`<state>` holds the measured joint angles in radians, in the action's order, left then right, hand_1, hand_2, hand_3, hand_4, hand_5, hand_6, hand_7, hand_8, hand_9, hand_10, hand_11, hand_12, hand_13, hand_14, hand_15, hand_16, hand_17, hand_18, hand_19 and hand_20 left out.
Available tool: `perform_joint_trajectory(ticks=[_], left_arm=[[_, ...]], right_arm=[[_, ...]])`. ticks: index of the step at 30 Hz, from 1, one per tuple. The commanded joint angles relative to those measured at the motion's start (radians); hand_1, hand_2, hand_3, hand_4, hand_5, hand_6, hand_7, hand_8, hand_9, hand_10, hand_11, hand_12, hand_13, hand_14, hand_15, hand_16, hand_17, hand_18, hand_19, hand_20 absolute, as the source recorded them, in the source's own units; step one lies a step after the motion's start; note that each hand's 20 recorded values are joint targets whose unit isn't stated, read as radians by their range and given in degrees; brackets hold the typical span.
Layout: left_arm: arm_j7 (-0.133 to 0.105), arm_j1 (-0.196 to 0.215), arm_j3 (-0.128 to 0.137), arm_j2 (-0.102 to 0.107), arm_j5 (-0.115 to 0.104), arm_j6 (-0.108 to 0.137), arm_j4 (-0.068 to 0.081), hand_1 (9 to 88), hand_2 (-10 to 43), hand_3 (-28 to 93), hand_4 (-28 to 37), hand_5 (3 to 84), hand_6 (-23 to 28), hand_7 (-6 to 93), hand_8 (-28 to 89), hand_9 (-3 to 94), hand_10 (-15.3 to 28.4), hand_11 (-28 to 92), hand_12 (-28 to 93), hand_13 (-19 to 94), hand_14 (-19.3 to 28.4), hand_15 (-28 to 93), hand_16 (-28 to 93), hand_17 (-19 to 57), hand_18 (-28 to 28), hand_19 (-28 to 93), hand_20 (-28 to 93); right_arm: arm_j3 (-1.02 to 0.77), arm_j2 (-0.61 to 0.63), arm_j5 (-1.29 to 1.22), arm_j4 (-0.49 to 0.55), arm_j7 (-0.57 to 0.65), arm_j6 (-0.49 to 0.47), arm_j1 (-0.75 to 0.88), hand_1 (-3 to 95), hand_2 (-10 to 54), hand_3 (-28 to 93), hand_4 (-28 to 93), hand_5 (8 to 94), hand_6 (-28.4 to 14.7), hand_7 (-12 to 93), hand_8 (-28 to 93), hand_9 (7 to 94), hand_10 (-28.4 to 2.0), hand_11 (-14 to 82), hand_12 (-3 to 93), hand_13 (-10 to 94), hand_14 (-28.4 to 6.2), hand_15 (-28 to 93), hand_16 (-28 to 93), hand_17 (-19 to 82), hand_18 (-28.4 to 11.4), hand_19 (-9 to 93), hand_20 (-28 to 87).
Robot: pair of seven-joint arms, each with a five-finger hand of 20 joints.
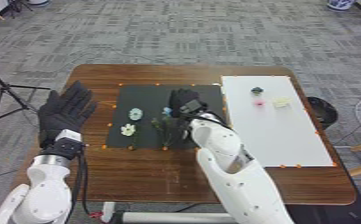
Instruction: Arrange flowers
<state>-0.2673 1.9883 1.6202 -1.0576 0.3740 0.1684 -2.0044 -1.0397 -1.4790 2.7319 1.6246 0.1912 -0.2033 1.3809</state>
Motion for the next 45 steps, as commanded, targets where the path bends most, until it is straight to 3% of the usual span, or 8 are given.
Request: perform_joint_trajectory(ticks=[1,6,14,25,26,28,40,45], left_arm=[[0.0,-0.01,-0.006,0.004,-0.016,0.003,0.0,24.8,15.3,71,-28.3,42.5,8.2,11.4,-9,34.7,13.5,18,8,27,12.3,18,-4,-6.9,14.4,36,8],[-0.006,-0.011,-0.016,0.005,-0.024,0.011,-0.002,24.8,15.2,71,-28.3,42.9,8.4,11.4,-9,34.8,13.5,18,8,27,12.5,18,-4,-7.0,14.5,36,8],[-0.013,-0.021,-0.017,0.007,-0.035,0.017,0.001,24.8,15.1,71,-28.3,43.1,8.4,11.7,-9,34.9,13.6,19,8,27,12.9,19,-4,-6.9,14.4,36,8],[0.001,-0.038,-0.023,0.006,-0.038,0.008,0.013,24.5,15.2,71,-28.3,43.1,8.5,11.7,-9,34.9,13.6,19,8,27,13.4,20,-4,-6.9,14.4,36,8],[-0.001,-0.036,-0.022,0.007,-0.038,0.01,0.012,24.6,15.2,71,-28.3,43.1,8.5,11.7,-9,34.9,13.6,19,8,27,13.5,20,-4,-6.9,14.4,36,8],[-0.022,-0.039,-0.032,0.01,-0.045,0.044,0.007,24.6,15.2,71,-28.3,42.5,8.3,11.7,-9,34.8,13.6,19,8,27,13.6,20,-4,-6.9,14.4,36,8],[-0.038,-0.032,-0.028,0.011,-0.048,0.04,0.004,24.8,15.2,71,-28.3,40.7,8.0,12.2,-10,34.8,13.6,20,8,27,14.1,21,-4,-6.8,14.5,36,8],[-0.038,-0.031,-0.031,0.01,-0.058,0.044,0.003,24.4,15.5,70,-28.3,40.7,7.9,12.3,-10,34.7,13.6,20,8,27,14.1,21,-4,-6.8,14.5,36,8]], right_arm=[[0.029,-0.024,0.119,-0.025,-0.054,0.136,0.025,57.7,-7.1,68,-28,78.3,0.0,20,2,84.1,-9.1,8.4,30.7,74,-6.8,63,32,44,-20.4,88,40],[0.021,-0.03,0.267,-0.054,-0.154,0.244,0.033,57.6,-7.3,68,-28,78.2,0.2,20,2,84.0,-8.8,8.0,30.6,74,-7.0,63,32,44,-20.6,88,40],[0.026,-0.038,0.228,-0.046,-0.112,0.168,0.044,57.5,-7.4,68,-28,77.3,0.2,20,1,83.5,-8.6,7.5,30.8,74,-7.0,63,32,43,-20.7,88,39],[-0.004,-0.058,0.222,-0.077,-0.073,0.17,0.057,56.8,-7.8,69,-28,72.2,-1.4,19,-1,78.4,-9.1,7.7,29.4,70,-7.1,58,36,41,-20.8,84,36],[-0.005,-0.058,0.219,-0.077,-0.072,0.166,0.057,56.6,-7.9,69,-28,71.9,-1.4,19,-1,78.0,-9.3,8.0,28.9,70,-7.0,58,36,41,-20.9,84,36],[-0.006,-0.056,0.215,-0.071,-0.068,0.156,0.059,55.5,-8.4,70,-28,70.8,-1.8,18,-1,76.9,-9.6,9.6,27.7,70,-7.0,58,37,41,-20.9,84,36],[0.001,-0.05,0.187,-0.054,-0.043,0.151,0.064,49.0,-9.5,75,-28,67.5,-2.5,17,-4,72.1,-12.0,16.8,19.8,69,-8.0,59,34,40,-21.2,84,35],[0.005,-0.052,0.173,-0.042,-0.041,0.142,0.063,45.3,-9.5,78,-26,64.8,-2.8,16,-12,69.4,-13.2,17.6,16.2,69,-8.8,61,29,40,-21.4,84,34]])
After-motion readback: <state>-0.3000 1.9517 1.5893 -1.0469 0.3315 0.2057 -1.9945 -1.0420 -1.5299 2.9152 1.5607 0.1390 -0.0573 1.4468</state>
